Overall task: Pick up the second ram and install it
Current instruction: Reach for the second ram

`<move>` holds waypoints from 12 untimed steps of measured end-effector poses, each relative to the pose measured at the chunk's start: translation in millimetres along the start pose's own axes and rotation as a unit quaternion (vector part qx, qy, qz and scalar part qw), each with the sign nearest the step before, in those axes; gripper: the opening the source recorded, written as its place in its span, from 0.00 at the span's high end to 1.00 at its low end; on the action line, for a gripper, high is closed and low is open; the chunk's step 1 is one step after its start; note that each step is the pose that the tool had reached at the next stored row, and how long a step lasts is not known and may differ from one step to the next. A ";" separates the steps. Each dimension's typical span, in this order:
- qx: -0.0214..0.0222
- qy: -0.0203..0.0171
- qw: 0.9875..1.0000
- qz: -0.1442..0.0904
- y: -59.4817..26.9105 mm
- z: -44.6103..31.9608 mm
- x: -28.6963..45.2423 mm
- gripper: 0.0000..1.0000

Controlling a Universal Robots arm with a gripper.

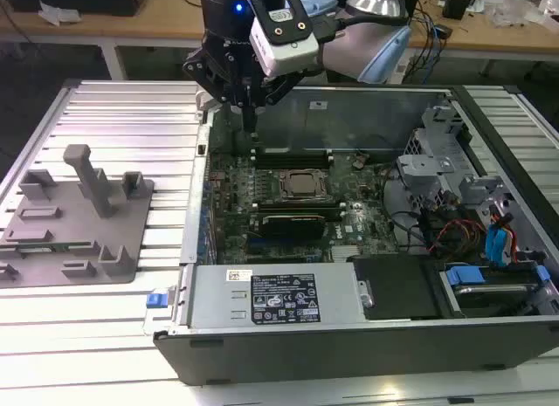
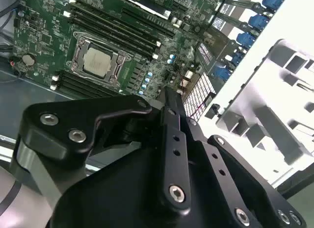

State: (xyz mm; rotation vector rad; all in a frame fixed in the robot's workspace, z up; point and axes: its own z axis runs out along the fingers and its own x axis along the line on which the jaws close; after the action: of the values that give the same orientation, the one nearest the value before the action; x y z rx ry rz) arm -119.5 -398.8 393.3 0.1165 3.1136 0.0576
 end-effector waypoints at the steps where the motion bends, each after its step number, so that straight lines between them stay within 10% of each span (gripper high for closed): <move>1: 0.000 0.000 1.000 0.000 0.0 0.0 0.0 0.92; 12: 0.000 0.000 1.000 0.000 -0.4 -0.2 5.8 0.92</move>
State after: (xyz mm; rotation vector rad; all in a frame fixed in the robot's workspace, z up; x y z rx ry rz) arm -125.4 -398.9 393.3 0.1165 3.1136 0.0572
